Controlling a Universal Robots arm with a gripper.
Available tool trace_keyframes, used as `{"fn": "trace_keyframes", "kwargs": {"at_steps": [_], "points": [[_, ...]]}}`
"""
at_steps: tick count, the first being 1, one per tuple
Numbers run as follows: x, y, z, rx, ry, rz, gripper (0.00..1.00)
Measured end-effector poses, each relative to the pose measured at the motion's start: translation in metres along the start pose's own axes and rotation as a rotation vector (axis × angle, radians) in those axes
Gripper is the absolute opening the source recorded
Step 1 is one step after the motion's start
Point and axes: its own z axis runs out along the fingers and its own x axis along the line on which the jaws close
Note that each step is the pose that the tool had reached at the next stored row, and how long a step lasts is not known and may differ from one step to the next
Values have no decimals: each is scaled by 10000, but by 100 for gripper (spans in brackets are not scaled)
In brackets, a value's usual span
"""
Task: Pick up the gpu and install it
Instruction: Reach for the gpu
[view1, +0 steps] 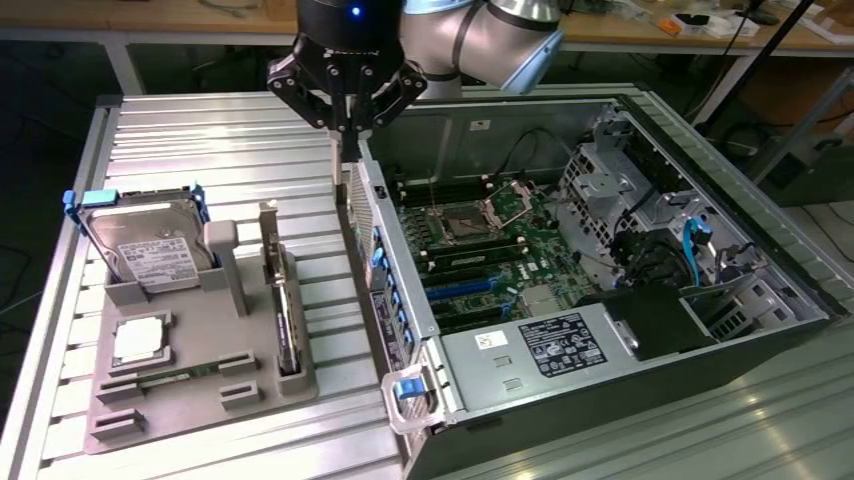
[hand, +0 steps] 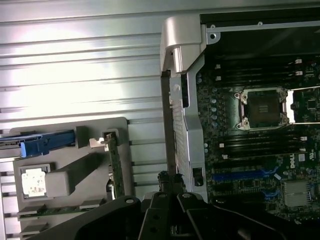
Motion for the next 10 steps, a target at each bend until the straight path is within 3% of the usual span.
{"fn": "trace_keyframes", "kwargs": {"at_steps": [10], "points": [[64, -5, -2, 0, 0, 0, 11]]}}
